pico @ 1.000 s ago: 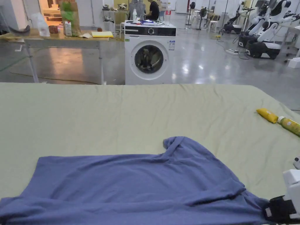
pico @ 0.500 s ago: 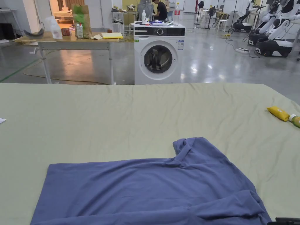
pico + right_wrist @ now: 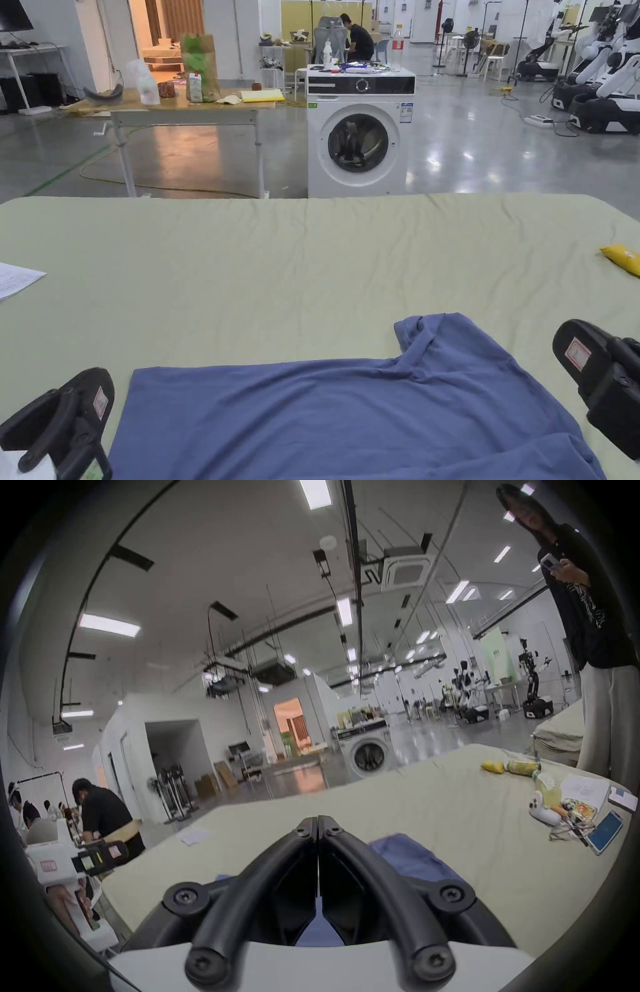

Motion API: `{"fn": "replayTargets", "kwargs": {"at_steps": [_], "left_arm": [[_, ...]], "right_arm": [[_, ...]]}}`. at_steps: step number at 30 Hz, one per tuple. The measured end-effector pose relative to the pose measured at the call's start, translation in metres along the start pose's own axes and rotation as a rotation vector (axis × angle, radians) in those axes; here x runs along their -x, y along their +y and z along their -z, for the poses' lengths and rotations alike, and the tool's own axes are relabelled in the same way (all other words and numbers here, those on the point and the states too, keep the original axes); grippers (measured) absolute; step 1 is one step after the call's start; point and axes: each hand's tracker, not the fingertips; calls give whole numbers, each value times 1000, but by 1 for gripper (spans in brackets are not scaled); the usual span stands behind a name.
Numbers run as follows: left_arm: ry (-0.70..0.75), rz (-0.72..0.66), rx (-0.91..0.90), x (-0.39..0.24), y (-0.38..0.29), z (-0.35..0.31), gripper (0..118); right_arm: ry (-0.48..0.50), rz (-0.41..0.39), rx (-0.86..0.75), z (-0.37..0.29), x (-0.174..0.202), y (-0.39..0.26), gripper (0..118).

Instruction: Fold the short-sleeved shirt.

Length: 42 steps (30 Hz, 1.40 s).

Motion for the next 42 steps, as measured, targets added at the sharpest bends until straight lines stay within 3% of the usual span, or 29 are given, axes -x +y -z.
{"fn": "replayTargets", "kwargs": {"at_steps": [2, 5, 10, 11, 13, 14, 18, 22, 24, 25, 26, 28, 29, 31, 33, 37, 40, 42], "left_arm": [[14, 9, 1, 3, 4, 10, 0], [45, -7, 142, 33, 19, 60, 0], [-8, -31, 722, 101, 3, 205, 2], [-8, -58, 777, 112, -9, 228, 13], [-6, -48, 809, 124, -29, 269, 77], [29, -7, 839, 123, -41, 282, 92], [68, 24, 897, 129, -86, 335, 94], [107, 3, 978, 147, -134, 374, 95], [12, 36, 934, 137, -142, 371, 111], [90, 129, 954, 132, -146, 372, 111], [79, 146, 952, 130, -145, 372, 111], [87, 124, 950, 127, -141, 371, 106], [85, 144, 933, 123, -139, 367, 97], [39, 241, 865, 110, -130, 352, 58], [-23, 271, 826, 98, -125, 339, 1], [47, 259, 713, 91, -109, 320, 1], [-1, 160, 658, 89, -86, 307, 1], [-3, 176, 647, 87, -71, 300, 1]], "right_arm": [[12, -8, 3, 4, 2, 2, 0], [2, -72, 57, 20, 4, -1, 0], [-13, -57, 150, 45, -13, -18, 0], [-27, -56, 172, 50, -17, -21, 0], [-48, -55, 214, 62, -20, -30, 0], [-55, -47, 229, 67, -23, -34, 0], [-71, -10, 293, 81, -30, -48, 0], [-88, -25, 346, 90, -34, -58, 0], [-98, -26, 370, 92, -36, -61, 0], [-100, -23, 371, 93, -37, -62, 0], [-104, -21, 373, 94, -38, -64, 0], [-109, -5, 377, 96, -42, -66, 0], [-112, 6, 380, 97, -43, -68, 0], [-117, 28, 387, 101, -47, -70, 0], [-106, 46, 399, 108, -54, -69, 0], [-78, 66, 421, 149, -87, -61, 0], [-142, 47, 495, 206, -127, -52, 0], [-164, 58, 612, 250, -150, -51, 1]]}}
